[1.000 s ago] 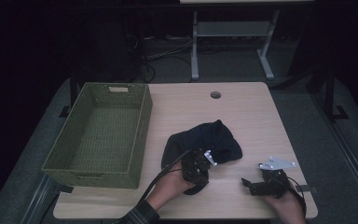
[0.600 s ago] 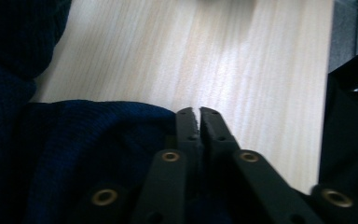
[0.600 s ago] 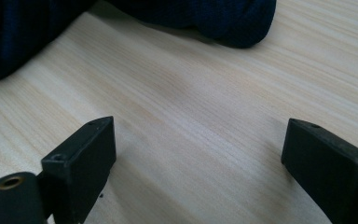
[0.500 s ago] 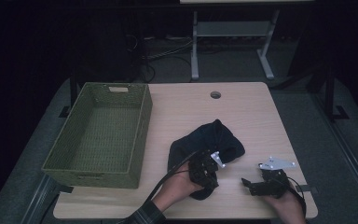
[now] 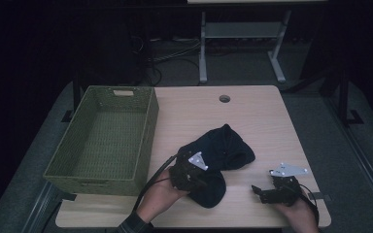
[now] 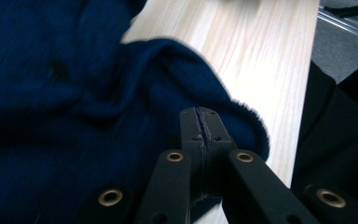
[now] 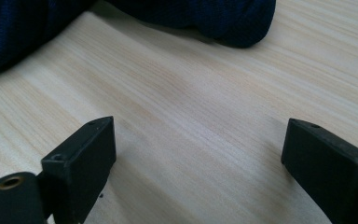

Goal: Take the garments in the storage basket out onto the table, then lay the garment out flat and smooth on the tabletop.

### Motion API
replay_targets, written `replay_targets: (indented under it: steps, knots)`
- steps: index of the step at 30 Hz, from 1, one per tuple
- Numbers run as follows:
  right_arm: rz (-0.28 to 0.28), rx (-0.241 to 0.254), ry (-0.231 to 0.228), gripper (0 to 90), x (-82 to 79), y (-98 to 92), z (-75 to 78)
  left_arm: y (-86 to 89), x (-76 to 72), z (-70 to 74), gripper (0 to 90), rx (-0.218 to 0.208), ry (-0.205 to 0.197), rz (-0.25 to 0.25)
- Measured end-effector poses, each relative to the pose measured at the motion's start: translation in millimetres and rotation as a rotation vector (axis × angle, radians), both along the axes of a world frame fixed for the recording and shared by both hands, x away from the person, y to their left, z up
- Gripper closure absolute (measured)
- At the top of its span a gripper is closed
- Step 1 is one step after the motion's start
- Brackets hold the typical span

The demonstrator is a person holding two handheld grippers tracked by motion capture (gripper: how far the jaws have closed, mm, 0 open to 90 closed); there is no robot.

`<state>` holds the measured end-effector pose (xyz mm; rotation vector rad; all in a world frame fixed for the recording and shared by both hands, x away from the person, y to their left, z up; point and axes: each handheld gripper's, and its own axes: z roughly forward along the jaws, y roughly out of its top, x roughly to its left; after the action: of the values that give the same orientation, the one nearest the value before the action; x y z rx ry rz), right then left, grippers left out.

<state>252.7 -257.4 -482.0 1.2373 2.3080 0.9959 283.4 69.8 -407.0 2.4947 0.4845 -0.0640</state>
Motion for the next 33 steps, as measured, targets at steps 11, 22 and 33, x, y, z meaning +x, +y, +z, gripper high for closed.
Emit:
replay_targets:
  steps: [11, 22, 33]
  knots:
    - [0.000, 0.000, 0.000, 9.7, 0.0, 0.0, 0.0, 25.7, -2.7, -17.6, 89.8, 0.011, 0.011, 0.073]
    - [0.001, -0.004, 0.004, 10.1, 0.7, 0.2, 0.7, 29.9, -0.9, -40.2, 89.9, 0.033, 0.023, 0.089]
    - [0.017, -0.003, 0.012, 15.4, 8.5, 2.5, 16.2, 34.7, -0.8, -46.6, 90.0, -0.018, 0.004, 0.075]
